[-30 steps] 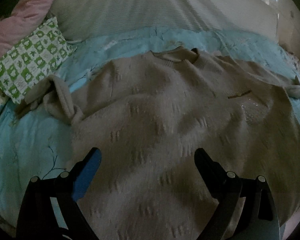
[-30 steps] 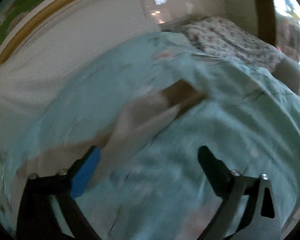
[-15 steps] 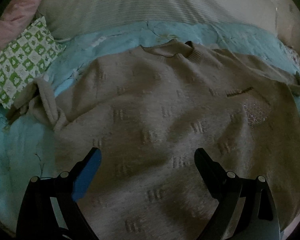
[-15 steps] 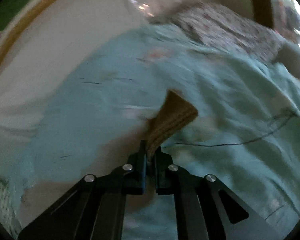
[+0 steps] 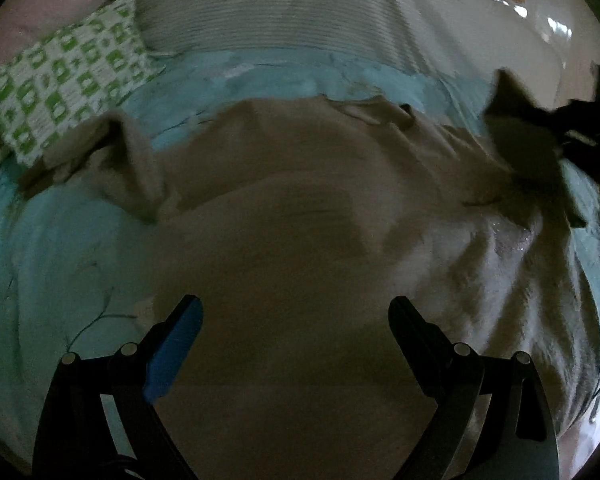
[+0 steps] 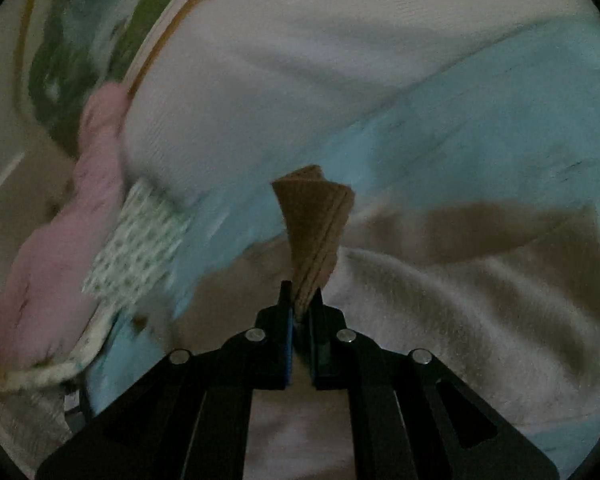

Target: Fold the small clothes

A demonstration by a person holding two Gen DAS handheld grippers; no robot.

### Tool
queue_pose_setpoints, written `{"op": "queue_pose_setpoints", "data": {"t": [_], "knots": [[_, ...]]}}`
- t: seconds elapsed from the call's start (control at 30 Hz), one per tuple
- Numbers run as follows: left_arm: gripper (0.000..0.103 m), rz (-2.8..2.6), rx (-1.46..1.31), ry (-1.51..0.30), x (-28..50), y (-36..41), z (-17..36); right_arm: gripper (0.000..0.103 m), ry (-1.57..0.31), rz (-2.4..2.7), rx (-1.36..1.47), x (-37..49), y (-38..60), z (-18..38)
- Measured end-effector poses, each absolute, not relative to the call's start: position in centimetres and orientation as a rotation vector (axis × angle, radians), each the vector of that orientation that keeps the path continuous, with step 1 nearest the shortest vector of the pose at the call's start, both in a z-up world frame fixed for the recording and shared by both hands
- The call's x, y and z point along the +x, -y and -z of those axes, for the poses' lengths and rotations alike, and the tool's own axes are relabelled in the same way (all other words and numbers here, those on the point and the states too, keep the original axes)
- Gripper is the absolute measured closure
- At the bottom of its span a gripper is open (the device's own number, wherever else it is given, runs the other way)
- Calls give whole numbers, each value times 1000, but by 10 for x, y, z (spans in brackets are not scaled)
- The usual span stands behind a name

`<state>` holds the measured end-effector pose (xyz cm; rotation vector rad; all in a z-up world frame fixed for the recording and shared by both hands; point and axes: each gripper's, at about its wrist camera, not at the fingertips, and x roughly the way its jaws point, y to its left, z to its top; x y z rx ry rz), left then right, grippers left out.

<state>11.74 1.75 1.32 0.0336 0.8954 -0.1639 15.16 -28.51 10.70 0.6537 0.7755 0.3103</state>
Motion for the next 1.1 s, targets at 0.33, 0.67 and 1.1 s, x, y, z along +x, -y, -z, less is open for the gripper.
{"op": "queue_pose_setpoints", "data": {"t": [0.33, 0.67, 1.1], "knots": [[8, 125, -71, -910, 114, -71, -8, 96, -892, -587, 613, 202, 118, -58], [8, 216, -165, -917, 158, -63, -8, 47, -890, -593, 636, 195, 121, -49], [92, 272, -280, -933, 249, -32, 17, 47, -714, -284, 704, 94, 254, -76]]}}
